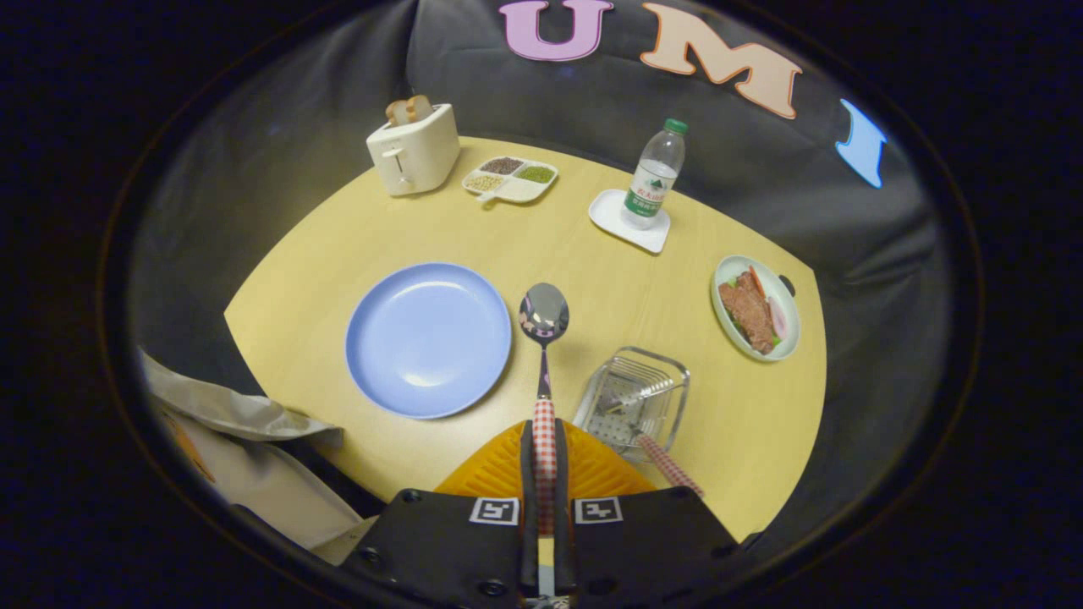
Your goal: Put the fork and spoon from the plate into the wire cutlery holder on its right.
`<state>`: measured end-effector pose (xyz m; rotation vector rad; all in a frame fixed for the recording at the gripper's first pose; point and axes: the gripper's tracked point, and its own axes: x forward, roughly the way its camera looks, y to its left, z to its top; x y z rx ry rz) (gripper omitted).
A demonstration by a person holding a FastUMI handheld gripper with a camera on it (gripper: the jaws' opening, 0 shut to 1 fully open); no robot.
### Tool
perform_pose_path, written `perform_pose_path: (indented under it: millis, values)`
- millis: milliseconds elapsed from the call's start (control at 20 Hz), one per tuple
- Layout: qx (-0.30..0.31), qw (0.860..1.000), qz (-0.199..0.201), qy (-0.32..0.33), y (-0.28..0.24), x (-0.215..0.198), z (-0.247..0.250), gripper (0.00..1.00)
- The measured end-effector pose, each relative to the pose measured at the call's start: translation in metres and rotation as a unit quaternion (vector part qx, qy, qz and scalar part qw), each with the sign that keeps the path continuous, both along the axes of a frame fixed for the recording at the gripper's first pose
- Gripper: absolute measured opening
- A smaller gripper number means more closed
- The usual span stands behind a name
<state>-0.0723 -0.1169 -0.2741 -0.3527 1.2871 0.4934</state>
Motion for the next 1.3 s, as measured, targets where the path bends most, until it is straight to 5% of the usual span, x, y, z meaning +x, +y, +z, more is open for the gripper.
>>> perform_pose_path:
  millis: [950,1300]
  values:
    - [-0.071,0.978,0.135,0.142,-0.093,0.015,0.007,0.13]
    - [-0.085,0.969,0.135,0.186,-0.091,0.016,0.002,0.15]
